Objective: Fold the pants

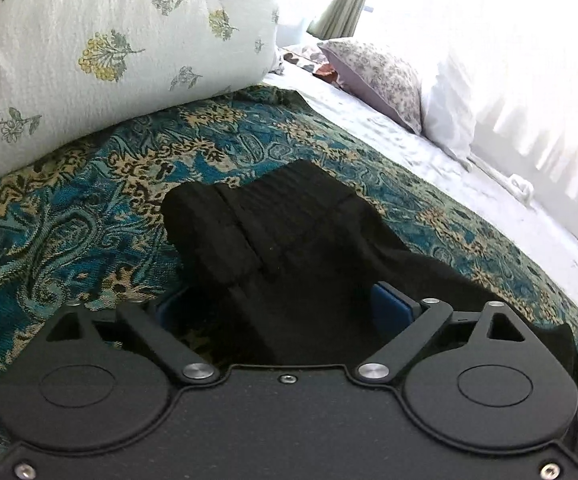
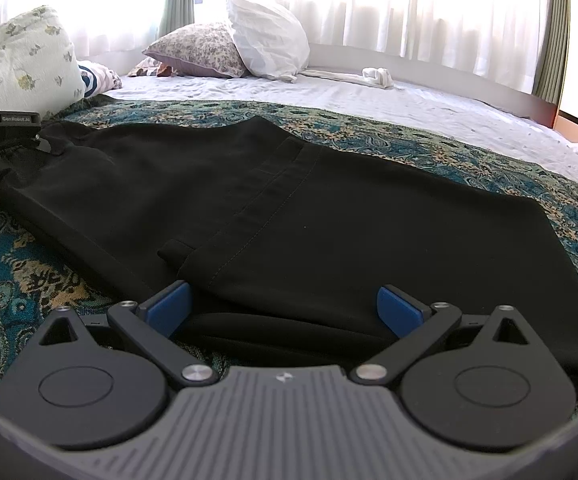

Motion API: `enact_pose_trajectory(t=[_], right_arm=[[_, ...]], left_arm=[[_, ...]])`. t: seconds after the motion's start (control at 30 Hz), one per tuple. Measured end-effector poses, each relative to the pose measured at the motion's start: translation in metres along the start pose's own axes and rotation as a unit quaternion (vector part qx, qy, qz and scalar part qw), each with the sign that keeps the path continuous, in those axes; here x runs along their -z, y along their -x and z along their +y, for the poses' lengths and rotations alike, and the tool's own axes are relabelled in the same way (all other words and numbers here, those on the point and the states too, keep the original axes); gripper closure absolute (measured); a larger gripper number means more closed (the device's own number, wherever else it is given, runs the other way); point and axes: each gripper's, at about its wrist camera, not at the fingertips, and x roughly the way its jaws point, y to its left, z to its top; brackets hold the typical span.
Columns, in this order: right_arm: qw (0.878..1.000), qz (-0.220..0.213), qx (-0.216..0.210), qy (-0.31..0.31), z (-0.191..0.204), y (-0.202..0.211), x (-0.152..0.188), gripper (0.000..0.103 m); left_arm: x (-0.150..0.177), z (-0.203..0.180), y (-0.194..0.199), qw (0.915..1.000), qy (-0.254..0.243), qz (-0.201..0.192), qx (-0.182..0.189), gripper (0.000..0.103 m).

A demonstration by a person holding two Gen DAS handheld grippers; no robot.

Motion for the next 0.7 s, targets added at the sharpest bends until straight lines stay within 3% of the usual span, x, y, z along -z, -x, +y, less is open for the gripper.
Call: enact_pose_trajectory(t=[0.07,0.1,0.17,0.27,0.4,0.5,0.6,0.7], right_arm=[[1.000,0.000,0.000,0.000,0.000,0.000,0.000,0.000],[1.000,-0.001,-0.001,-0.001,0.000,0.000,-0.001,0.000],[1.000,-0.002,-0.003,-0.004,-0.001,0.000,-0.001,0.000],[1.000,-0.003,-0.006,-0.008,-0.004,0.001,0.000,0.000],[0.999,0.000,-0.015,-0.030,-0.014,0.006,-0.007,0.000],[0.995,-0.027,-0.042,-0.083,-0.040,0.027,-0.015,0.000],[0.989,-0.057,-0.045,-0.127,-0.074,0.049,-0.021,0.000],[0.982,-0.084,-0.012,-0.171,-0.117,0.072,-0.024,0.000]], left_arm=[[0.001,0.001,0.005,0.9996,0.011,-0.013,-0.020,0.065],[0.001,0.004,0.008,0.9995,0.023,-0.016,-0.018,0.068],[-0.004,0.012,0.013,0.9984,0.055,-0.013,-0.003,0.085],[-0.015,0.008,0.024,0.9981,0.058,-0.016,0.007,0.089],[-0.028,-0.025,0.050,0.9985,-0.001,-0.050,0.023,0.089],[-0.030,-0.062,0.078,0.9944,-0.049,-0.074,0.057,0.089],[-0.021,-0.115,0.108,0.9846,-0.111,-0.097,0.093,0.089],[0.011,-0.180,0.141,0.9615,-0.199,-0.115,0.151,0.089]])
